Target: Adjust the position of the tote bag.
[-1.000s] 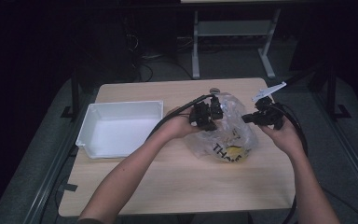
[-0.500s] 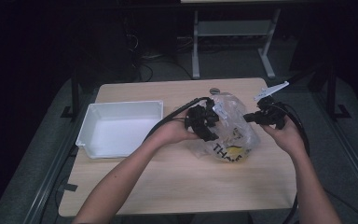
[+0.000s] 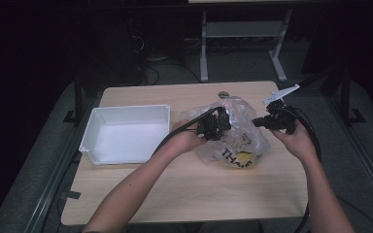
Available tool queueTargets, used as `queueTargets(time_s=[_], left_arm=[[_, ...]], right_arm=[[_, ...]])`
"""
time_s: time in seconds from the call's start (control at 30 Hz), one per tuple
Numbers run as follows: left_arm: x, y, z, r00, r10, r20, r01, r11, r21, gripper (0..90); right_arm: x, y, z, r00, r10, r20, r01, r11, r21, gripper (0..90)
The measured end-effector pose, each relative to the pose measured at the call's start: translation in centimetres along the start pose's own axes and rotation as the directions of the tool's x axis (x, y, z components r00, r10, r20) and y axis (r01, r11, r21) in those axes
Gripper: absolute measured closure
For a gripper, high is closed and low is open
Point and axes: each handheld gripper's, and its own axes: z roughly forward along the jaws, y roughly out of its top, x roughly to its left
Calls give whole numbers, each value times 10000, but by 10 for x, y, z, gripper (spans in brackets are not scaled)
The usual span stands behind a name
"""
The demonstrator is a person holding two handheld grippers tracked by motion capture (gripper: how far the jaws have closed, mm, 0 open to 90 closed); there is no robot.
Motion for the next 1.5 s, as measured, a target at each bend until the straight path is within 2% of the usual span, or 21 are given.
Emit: queueTargets(time_s=[0.1, 0.3, 0.37, 0.4, 0.5, 0.6, 0.7, 0.8, 0.93, 1.07, 1.3, 1.5], left_arm=[[2, -6, -5, 9997, -144, 205, 147, 9998, -136, 899], [6, -19, -13, 9989, -276, 375, 280, 9995, -114, 900], [6, -22, -15, 9990, -286, 356, 289, 9996, -75, 899], [6, -23, -15, 9989, -317, 358, 322, 9994, -128, 899], [5, -26, -20, 9989, -228, 402, 233, 9997, -99, 899], [4, -28, -23, 9990, -51, 433, 51, 10000, -1, 899], [3, -33, -22, 9985, -53, 546, 42, 9998, 199, 900], [4, -41, -21, 9981, -60, 613, 30, 9988, 481, 900], [4, -52, -18, 9977, -61, 676, 1, 9961, 883, 900], [1, -61, -15, 9970, -152, 754, 71, 9943, 1065, 900], [-4, -76, -9, 9959, -278, 859, 148, 9889, 1481, 900], [-13, -81, -5, 9951, -111, 983, -61, 9850, 1724, 900]], right_arm=[[-1, -1, -7, 9998, 208, -67, -209, 9994, -285, 879], [0, 4, -17, 9987, 261, -442, -295, 9966, -772, 621], [1, 7, -15, 9990, 203, -389, -233, 9966, -791, 561], [1, 11, -8, 9991, 179, -395, -206, 9974, -694, 532], [1, 15, 0, 9992, 134, -386, -157, 9980, -606, 511], [1, 21, 11, 9998, 84, -186, -92, 9990, -426, 543], [-2, 24, 18, 9999, 96, 96, -95, 9997, -203, 716], [-5, 24, 24, 9999, 73, 138, -75, 9999, 102, 895], [-8, 22, 28, 9997, 242, 34, -243, 9993, 289, 900], [-9, 15, 30, 9994, 338, -60, -336, 9990, 287, 900], [-9, -1, 37, 9985, 526, -158, -516, 9969, 593, 900], [-7, -7, 39, 9982, 548, -232, -531, 9962, 685, 900]])
